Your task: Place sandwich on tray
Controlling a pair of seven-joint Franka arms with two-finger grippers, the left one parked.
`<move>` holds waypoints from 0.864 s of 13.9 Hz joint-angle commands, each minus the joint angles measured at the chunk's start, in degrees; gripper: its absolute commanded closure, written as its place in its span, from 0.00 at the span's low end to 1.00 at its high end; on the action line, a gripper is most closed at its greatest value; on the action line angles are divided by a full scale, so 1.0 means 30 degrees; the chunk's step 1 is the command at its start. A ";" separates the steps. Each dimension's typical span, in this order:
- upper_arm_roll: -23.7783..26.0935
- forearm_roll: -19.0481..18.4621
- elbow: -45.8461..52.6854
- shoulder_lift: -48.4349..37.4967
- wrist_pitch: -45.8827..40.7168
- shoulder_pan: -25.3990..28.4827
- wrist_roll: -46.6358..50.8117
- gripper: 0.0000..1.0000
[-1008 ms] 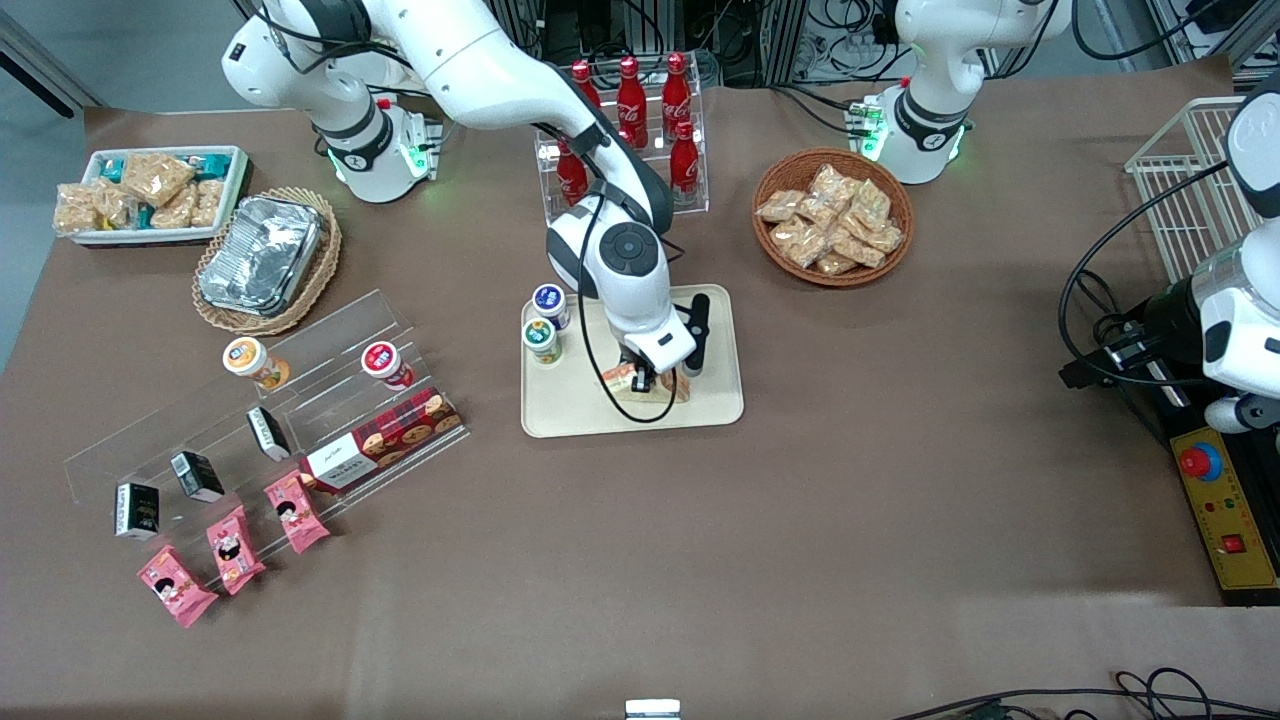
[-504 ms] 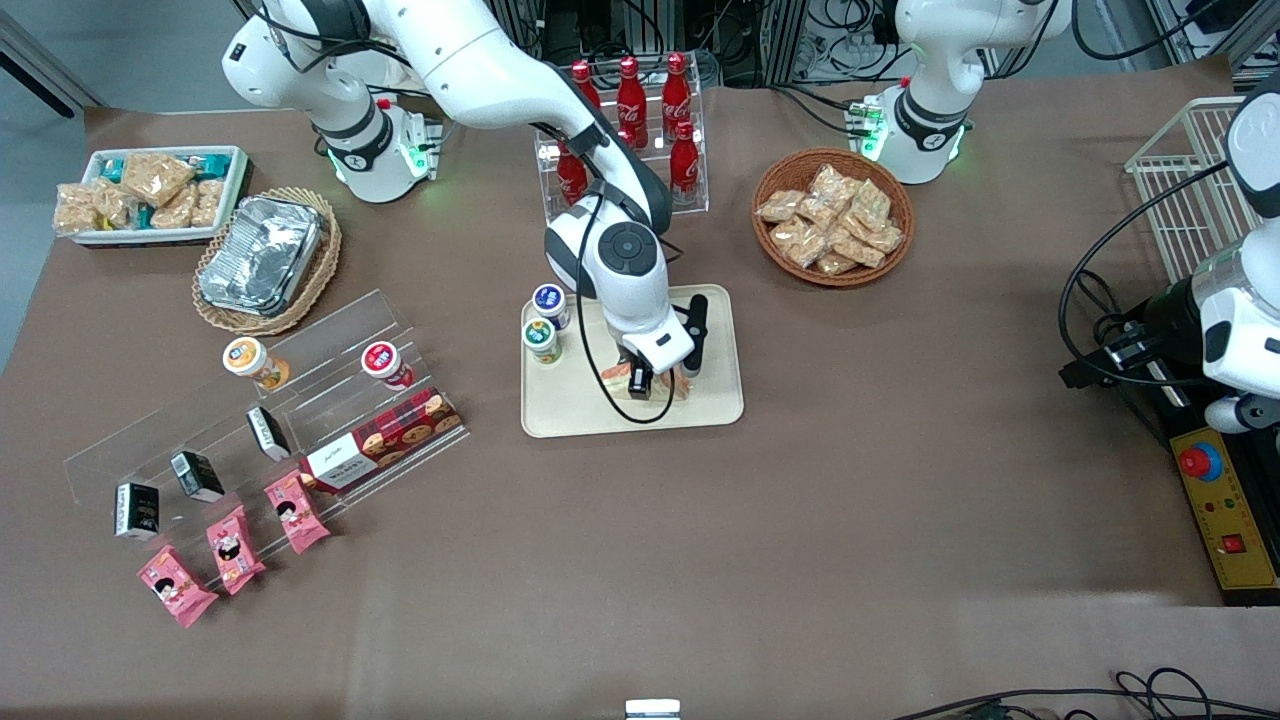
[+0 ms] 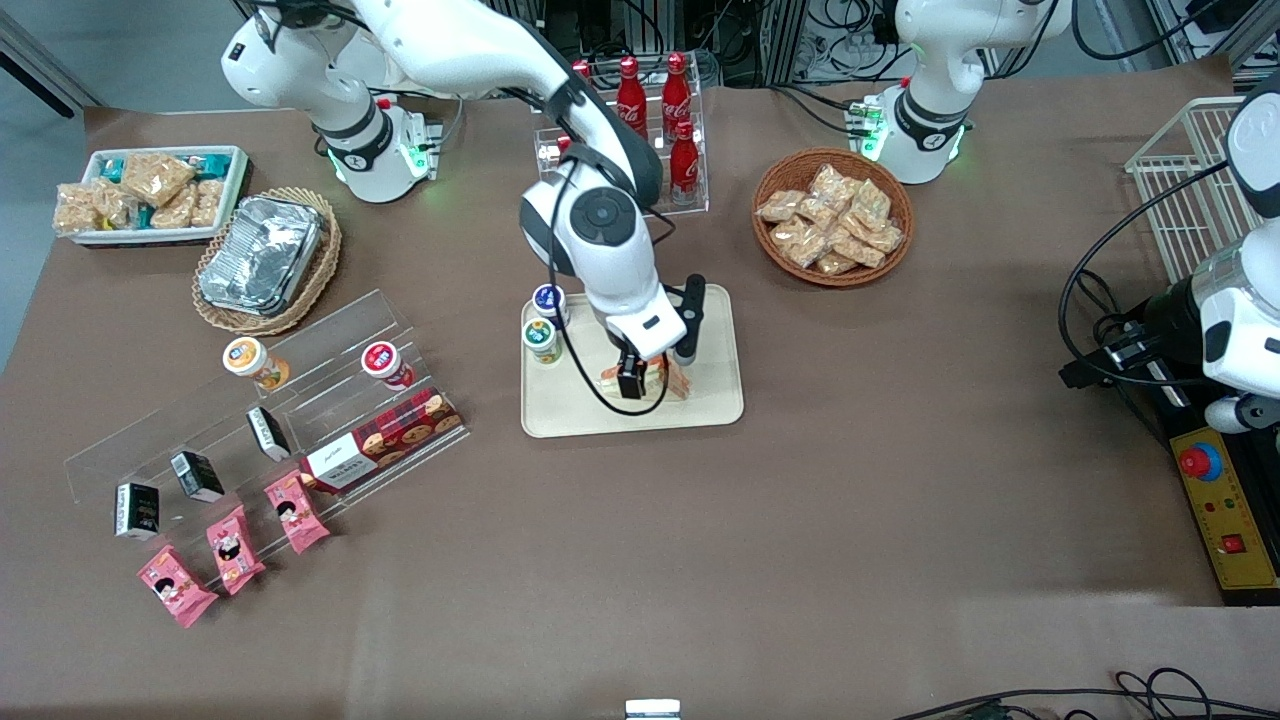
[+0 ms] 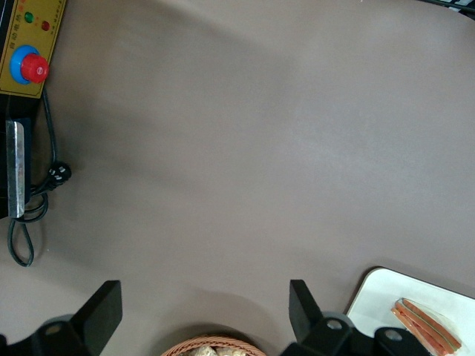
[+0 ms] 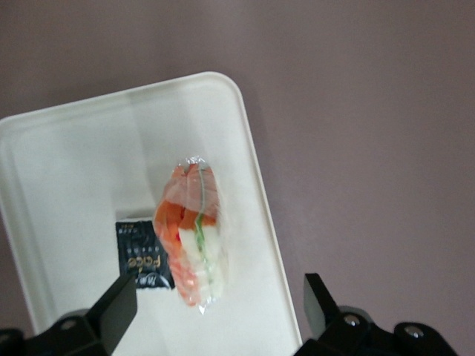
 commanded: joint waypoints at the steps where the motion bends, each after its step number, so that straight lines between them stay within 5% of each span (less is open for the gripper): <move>1: 0.0031 -0.0285 -0.0302 -0.2671 -0.2819 -0.1184 0.0020 0.00; 5: -0.0028 -0.0344 -0.0331 -0.5837 -0.6837 -0.3702 0.0137 0.00; 8: 0.0001 -0.2388 -0.0478 -0.7918 -0.8248 -0.5023 0.0893 0.00; 12: 0.0001 -0.3709 -0.0507 -0.9328 -1.0181 -0.6079 0.8641 0.00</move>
